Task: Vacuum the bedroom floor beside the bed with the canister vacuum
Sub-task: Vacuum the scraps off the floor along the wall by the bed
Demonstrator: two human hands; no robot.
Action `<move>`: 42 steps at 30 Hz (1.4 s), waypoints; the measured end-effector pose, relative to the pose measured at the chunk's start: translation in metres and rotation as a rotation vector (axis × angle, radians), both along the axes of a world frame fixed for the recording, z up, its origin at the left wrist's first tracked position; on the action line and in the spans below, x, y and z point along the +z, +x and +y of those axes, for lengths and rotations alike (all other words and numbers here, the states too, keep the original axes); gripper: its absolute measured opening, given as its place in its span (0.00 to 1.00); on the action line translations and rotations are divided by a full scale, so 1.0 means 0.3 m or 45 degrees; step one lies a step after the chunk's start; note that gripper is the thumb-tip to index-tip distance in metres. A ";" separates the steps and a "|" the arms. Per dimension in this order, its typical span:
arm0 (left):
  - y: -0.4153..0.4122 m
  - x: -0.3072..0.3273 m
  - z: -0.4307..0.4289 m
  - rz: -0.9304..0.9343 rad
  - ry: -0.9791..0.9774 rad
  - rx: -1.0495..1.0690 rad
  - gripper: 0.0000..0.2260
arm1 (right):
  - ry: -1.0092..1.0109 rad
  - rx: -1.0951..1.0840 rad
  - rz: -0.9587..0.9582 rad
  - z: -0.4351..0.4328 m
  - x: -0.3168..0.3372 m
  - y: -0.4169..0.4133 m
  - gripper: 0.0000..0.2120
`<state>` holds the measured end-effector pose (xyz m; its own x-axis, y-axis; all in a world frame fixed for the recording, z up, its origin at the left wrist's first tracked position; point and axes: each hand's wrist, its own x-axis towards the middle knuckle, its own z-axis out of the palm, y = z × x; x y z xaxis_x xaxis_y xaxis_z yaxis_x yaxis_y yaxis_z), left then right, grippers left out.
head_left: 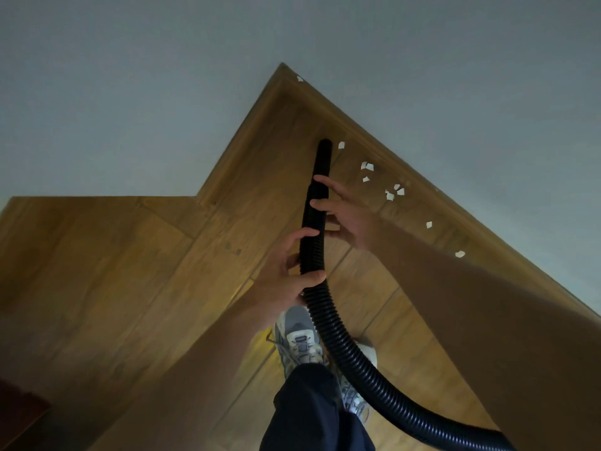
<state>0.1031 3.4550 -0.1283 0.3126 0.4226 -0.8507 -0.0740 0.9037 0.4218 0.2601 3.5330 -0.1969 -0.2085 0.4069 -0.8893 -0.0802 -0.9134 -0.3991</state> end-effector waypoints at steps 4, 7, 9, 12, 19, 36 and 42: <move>0.011 0.000 -0.005 0.020 -0.002 -0.064 0.27 | -0.015 -0.011 0.062 -0.015 0.000 0.028 0.27; 0.019 0.001 -0.007 0.018 -0.013 -0.086 0.27 | -0.016 -0.041 0.091 -0.023 0.001 0.039 0.26; 0.027 0.001 -0.006 0.017 -0.025 -0.089 0.27 | -0.008 -0.052 0.087 -0.029 -0.001 0.047 0.26; 0.043 -0.001 -0.008 0.025 -0.024 -0.119 0.27 | 0.001 -0.072 0.076 -0.041 -0.001 0.062 0.26; 0.069 0.013 -0.058 0.030 -0.036 -0.224 0.28 | -0.026 -0.103 0.095 -0.125 0.004 0.113 0.29; 0.069 0.066 -0.168 0.006 -0.098 -0.469 0.36 | -0.093 -0.153 0.192 -0.316 0.026 0.171 0.34; 0.060 0.087 -0.189 0.035 -0.100 -0.441 0.38 | -0.075 -0.057 0.209 -0.317 0.033 0.176 0.37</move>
